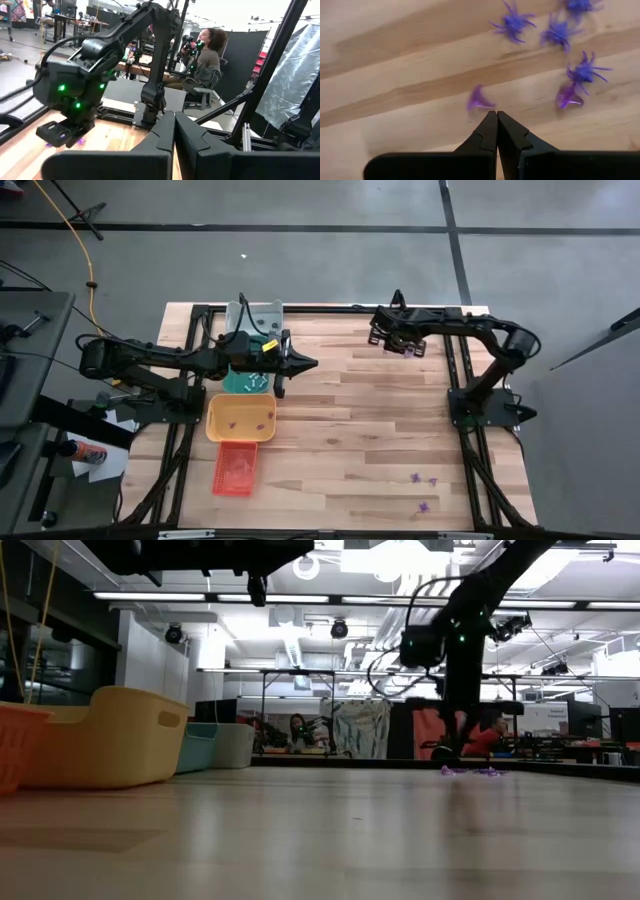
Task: Sort Halloween decoration
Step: Put the purple witch hat toy in the yellow bin
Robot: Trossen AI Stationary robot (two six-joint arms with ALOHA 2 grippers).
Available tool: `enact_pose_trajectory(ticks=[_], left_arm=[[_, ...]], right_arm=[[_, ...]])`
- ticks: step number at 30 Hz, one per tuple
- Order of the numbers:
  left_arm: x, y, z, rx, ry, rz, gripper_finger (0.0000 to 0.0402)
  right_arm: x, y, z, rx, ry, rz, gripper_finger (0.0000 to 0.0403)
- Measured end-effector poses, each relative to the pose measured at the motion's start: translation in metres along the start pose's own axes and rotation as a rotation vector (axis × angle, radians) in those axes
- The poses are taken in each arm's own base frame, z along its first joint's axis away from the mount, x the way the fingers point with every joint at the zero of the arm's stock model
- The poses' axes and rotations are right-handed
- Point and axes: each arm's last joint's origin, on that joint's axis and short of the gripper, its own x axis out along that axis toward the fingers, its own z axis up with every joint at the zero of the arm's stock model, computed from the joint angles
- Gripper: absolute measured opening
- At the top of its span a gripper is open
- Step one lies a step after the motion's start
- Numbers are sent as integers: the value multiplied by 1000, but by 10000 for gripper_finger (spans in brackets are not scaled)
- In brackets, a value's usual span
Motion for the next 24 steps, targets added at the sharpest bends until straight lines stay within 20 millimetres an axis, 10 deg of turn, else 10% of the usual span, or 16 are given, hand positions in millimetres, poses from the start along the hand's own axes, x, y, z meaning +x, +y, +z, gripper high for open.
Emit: enact_pose_trajectory(ticks=[24], left_arm=[[0,0,0,1,0,1,0]], right_arm=[[5,5,8,-7,-92,21,28]])
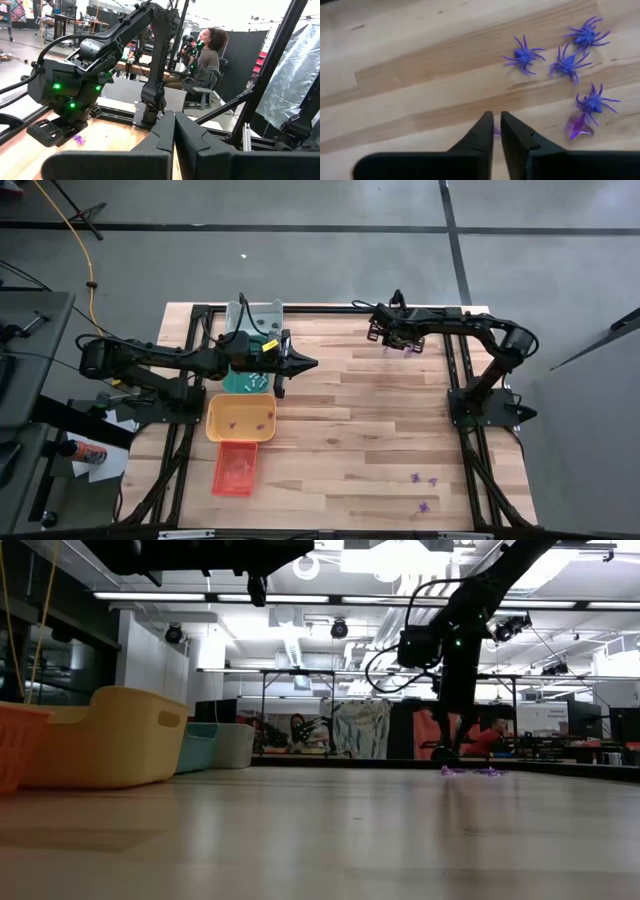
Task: Sort Halloween decoration
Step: Put the purple witch hat toy in the yellow bin
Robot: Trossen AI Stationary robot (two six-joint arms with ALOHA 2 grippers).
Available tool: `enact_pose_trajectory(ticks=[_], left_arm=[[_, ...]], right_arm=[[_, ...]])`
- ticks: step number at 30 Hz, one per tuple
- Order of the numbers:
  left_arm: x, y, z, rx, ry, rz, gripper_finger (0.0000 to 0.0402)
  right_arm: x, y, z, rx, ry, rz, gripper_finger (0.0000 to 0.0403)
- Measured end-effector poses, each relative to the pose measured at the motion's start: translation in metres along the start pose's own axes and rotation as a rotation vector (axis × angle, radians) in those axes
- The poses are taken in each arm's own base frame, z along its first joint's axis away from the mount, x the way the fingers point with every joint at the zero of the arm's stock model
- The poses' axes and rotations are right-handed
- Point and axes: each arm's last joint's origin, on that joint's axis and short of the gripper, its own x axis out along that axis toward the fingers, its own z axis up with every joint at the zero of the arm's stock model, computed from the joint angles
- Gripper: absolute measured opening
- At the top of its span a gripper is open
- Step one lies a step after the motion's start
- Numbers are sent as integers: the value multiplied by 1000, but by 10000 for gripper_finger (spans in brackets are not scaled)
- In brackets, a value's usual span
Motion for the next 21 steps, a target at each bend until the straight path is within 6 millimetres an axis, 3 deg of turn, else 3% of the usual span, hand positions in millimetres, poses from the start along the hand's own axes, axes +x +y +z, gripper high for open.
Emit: enact_pose_trajectory(ticks=[10,15,21], left_arm=[[0,0,0,0,0,0,0],[0,0,0,0,0,0,0],[0,0,-1,-2,12,2,0]], right_arm=[[0,1,2,141,-47,-4,155],[3,4,2,225,-53,21,160],[27,7,-5,220,43,-13,145]])
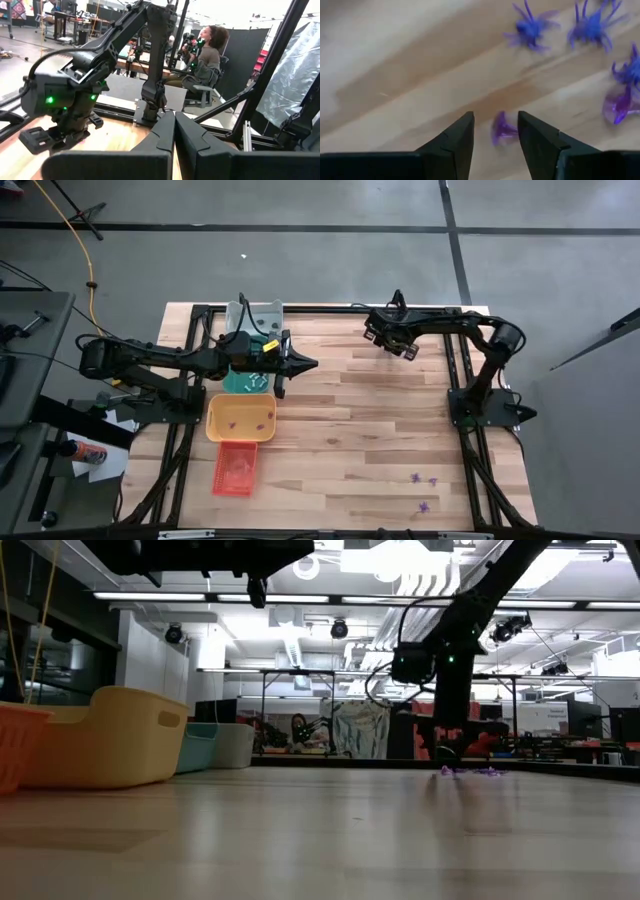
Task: Sort Halloween decoration
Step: Put the purple witch hat toy in the yellow bin
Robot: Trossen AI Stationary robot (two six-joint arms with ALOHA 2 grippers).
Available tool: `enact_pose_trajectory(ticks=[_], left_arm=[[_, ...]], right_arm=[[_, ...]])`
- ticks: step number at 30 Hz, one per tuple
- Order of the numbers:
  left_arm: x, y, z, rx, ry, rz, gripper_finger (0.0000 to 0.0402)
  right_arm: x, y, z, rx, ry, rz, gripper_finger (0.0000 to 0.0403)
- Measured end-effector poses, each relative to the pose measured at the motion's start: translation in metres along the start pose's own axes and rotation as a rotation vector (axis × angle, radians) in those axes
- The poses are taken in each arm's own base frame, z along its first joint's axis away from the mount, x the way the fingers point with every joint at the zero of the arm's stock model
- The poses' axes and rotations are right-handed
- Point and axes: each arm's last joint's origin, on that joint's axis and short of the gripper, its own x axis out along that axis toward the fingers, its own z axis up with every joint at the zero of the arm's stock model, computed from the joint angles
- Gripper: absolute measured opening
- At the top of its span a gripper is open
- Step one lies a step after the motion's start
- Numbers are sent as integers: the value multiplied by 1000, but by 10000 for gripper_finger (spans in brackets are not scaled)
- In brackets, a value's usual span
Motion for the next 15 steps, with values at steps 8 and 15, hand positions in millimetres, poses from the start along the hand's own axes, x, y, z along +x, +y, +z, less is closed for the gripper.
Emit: enact_pose_trajectory(ticks=[8,15], left_arm=[[0,0,0,0,1,0,0],[0,0,0,0,2,0,0]], right_arm=[[4,0,-1,4,-3,-14,140],[4,-1,-1,3,-3,-17,132]])
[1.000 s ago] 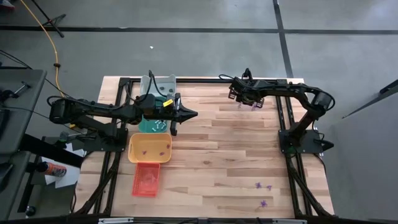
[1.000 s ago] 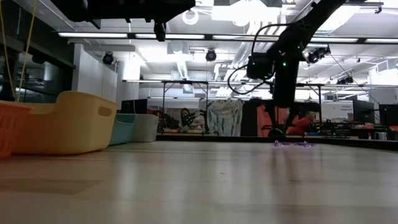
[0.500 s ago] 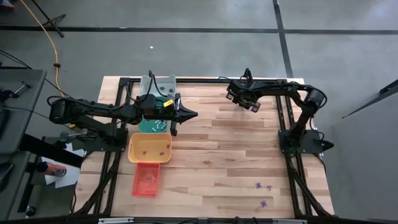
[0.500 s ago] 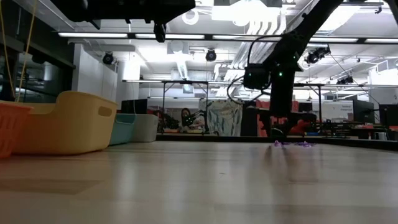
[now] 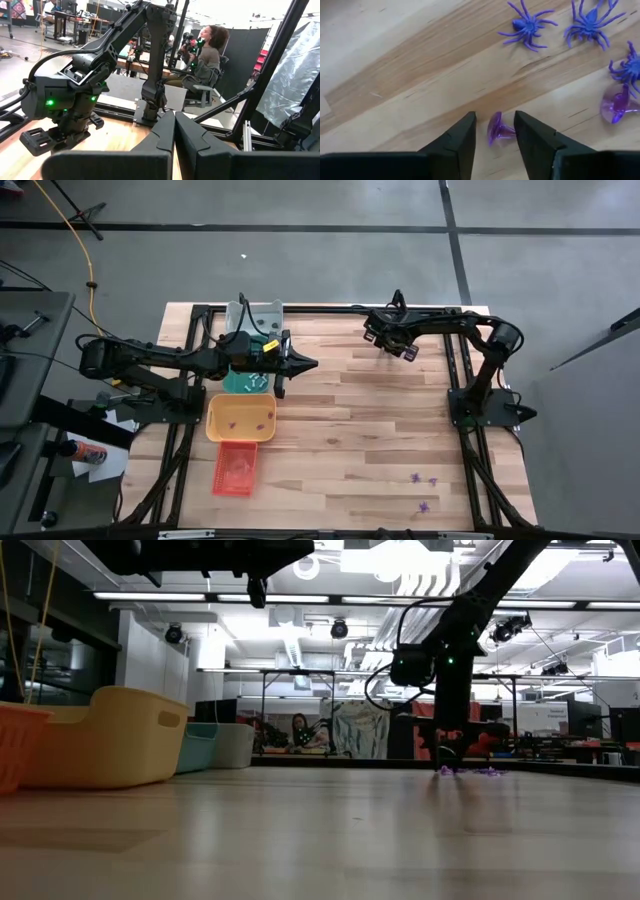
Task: Sort Halloween decoration
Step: Put the purple witch hat toy in the yellow bin
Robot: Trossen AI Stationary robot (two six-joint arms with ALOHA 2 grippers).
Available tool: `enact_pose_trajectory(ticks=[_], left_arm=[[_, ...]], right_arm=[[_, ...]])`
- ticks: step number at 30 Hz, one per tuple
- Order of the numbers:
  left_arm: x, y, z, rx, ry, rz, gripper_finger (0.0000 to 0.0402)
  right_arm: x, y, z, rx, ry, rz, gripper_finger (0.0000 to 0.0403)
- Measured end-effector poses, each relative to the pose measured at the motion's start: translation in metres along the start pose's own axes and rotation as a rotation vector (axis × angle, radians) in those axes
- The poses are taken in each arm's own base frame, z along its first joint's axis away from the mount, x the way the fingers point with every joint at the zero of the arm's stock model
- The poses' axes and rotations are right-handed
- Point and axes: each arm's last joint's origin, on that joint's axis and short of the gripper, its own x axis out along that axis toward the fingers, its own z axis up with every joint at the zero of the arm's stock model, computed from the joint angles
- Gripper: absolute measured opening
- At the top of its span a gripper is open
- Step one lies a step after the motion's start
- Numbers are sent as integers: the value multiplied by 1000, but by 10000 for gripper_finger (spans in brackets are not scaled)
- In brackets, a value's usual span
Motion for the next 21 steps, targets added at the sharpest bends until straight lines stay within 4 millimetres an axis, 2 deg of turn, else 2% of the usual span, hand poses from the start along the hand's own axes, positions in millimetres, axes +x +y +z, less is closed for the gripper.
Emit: enact_pose_trajectory(ticks=[3,11,16,21], left_arm=[[0,0,0,0,0,0,0],[0,0,0,-1,0,0,0],[0,0,0,0,1,0,0],[-3,0,2,1,5,-2,0]], right_arm=[[0,-1,0,-12,-2,-7,109],[-1,-1,1,-98,-18,-9,13],[-14,-1,0,-197,-52,19,8],[-36,-1,1,-390,-101,80,3]])
